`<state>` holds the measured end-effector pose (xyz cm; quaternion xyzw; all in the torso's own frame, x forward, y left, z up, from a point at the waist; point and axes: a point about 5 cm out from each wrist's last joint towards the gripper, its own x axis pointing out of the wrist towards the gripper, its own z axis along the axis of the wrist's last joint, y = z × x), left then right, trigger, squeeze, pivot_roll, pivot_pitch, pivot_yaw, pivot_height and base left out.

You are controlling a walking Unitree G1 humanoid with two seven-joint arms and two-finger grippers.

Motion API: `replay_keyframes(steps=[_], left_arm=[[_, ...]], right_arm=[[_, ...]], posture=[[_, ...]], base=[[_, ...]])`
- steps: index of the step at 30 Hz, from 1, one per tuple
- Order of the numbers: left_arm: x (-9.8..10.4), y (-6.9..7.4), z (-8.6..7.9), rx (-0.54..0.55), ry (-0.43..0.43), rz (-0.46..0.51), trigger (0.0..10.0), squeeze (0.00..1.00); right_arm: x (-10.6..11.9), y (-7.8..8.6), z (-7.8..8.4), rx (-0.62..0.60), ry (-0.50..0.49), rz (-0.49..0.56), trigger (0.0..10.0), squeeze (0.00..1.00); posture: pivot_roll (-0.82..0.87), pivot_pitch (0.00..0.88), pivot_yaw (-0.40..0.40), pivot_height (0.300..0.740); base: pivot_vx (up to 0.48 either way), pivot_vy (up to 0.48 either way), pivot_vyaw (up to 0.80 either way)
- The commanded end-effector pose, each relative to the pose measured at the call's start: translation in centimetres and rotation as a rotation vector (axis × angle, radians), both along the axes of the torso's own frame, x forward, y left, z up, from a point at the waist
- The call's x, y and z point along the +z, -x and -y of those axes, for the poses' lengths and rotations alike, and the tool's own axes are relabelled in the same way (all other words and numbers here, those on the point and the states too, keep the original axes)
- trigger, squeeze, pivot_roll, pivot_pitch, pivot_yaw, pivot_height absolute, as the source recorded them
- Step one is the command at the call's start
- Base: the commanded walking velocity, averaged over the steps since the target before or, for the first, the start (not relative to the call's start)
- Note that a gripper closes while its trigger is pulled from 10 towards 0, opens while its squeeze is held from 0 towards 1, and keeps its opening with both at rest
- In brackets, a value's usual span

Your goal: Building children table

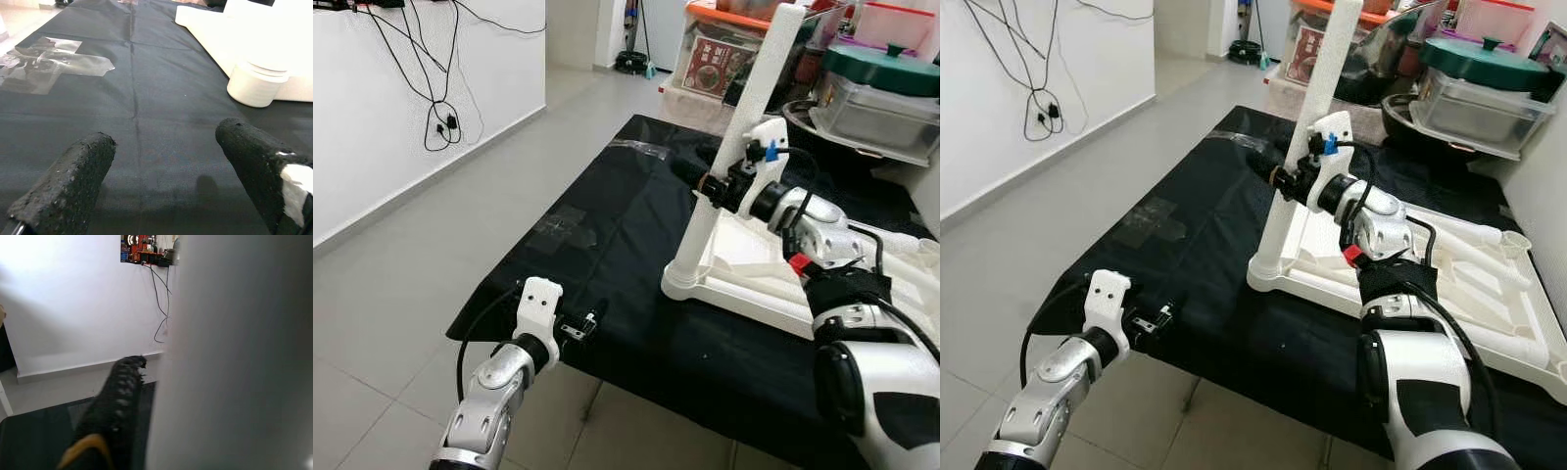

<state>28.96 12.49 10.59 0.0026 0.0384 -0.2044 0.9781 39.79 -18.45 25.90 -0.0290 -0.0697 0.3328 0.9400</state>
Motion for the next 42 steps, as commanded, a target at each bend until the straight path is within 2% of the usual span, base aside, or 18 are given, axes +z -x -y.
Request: replay_keyframes(steps=[1,4,6,9,11,12,15,22,23,25,26,32,33,34,35,37,39,42], left_arm=[[-0.1,-0.1,0.3,-0.015,-0.012,-0.007,10.0,0.00],[-0.1,0.0,0.5,-0.020,-0.010,-0.008,10.0,0.00],[-0.2,0.0,0.5,-0.020,-0.010,-0.008,10.0,0.00],[-0.2,0.1,0.5,-0.023,-0.010,-0.011,10.0,0.00],[-0.2,0.1,0.4,-0.023,-0.010,-0.011,10.0,0.00],[-0.2,0.2,0.4,-0.023,-0.011,-0.013,10.0,0.00],[-0.3,0.2,0.4,-0.023,-0.011,-0.016,10.0,0.00],[-0.2,0.1,1.0,-0.040,-0.003,-0.020,10.0,0.00],[-0.2,0.0,1.0,-0.041,-0.003,-0.020,10.0,0.00],[-0.2,0.0,1.0,-0.041,-0.004,-0.020,10.0,0.00],[-0.2,-0.1,0.9,-0.039,-0.004,-0.021,10.0,0.00],[-0.2,-0.1,0.9,-0.036,-0.004,-0.021,10.0,0.00],[-0.3,0.0,1.0,-0.036,-0.003,-0.023,10.0,0.00],[-0.3,0.0,1.0,-0.036,-0.003,-0.023,10.0,0.00],[-0.4,0.1,1.0,-0.037,-0.002,-0.024,10.0,0.00],[-0.4,0.1,0.9,-0.034,-0.002,-0.023,10.0,0.00],[-0.3,0.0,0.8,-0.032,-0.003,-0.020,10.0,0.00],[-0.1,-0.2,0.8,-0.027,-0.004,-0.015,10.0,0.00]], right_arm=[[-1.2,0.0,-0.1,-0.030,0.040,-0.026,0.0,0.00],[-2.3,0.0,0.4,-0.149,0.025,-0.043,0.0,0.00],[-2.4,0.0,0.4,-0.161,0.016,-0.045,0.0,0.00],[-4.4,0.4,1.1,-0.550,-0.030,-0.057,0.0,0.00],[-4.7,0.5,1.4,-0.611,-0.047,-0.070,0.0,0.00],[-5.4,1.3,1.6,-0.754,-0.082,-0.072,0.0,0.00],[-6.6,3.9,1.1,-0.979,-0.138,-0.060,0.0,0.00],[-5.4,4.6,-1.9,-0.953,-0.168,-0.052,0.0,0.00],[-4.8,4.3,-2.5,-0.899,-0.167,-0.045,10.0,0.28],[-4.4,4.2,-2.7,-0.873,-0.171,-0.037,10.0,0.28],[-3.8,4.0,-2.4,-0.865,-0.193,-0.029,10.0,1.00],[-3.0,4.1,-1.9,-0.876,-0.221,-0.030,10.0,1.00],[-1.7,3.5,-2.8,-0.644,-0.261,0.004,10.0,0.00],[-1.7,3.5,-2.8,-0.644,-0.261,0.004,10.0,0.00],[-0.5,3.2,-3.5,-0.439,-0.264,0.051,10.0,0.00],[0.7,3.1,-3.9,-0.162,-0.212,0.108,10.0,0.00],[0.4,3.0,-3.7,-0.106,-0.167,0.110,10.0,0.00],[-1.0,2.2,-2.9,0.016,-0.072,0.038,10.0,0.00]], posture=[[0.02,0.000,-0.161,0.740],[0.02,0.000,-0.156,0.740],[0.02,0.000,-0.156,0.740],[0.02,0.000,-0.151,0.740],[0.02,0.000,-0.151,0.740],[0.02,0.000,-0.151,0.740],[0.01,0.000,-0.145,0.740],[0.00,0.000,-0.136,0.740],[-0.01,0.000,-0.140,0.740],[-0.01,0.000,-0.140,0.740],[-0.01,0.000,-0.143,0.740],[0.00,0.000,-0.144,0.740],[0.00,0.000,-0.145,0.740],[0.00,0.000,-0.145,0.740],[0.00,0.000,-0.146,0.740],[0.00,0.000,-0.151,0.740],[0.01,0.000,-0.155,0.740],[0.01,0.000,-0.154,0.740]], base=[[0.000,0.000,0.00],[0.000,0.000,0.00],[0.000,0.000,0.00],[0.000,0.000,0.00],[0.000,0.000,0.00],[0.000,0.000,0.00],[0.000,0.000,0.00],[0.000,0.000,0.00],[0.000,0.000,0.00],[0.000,0.000,0.00],[0.000,0.000,0.00],[0.000,0.000,0.00],[0.000,0.000,0.00],[0.000,0.000,0.00],[0.000,0.000,0.00],[0.000,0.000,0.00],[0.000,0.000,0.00],[0.000,0.000,0.00]])
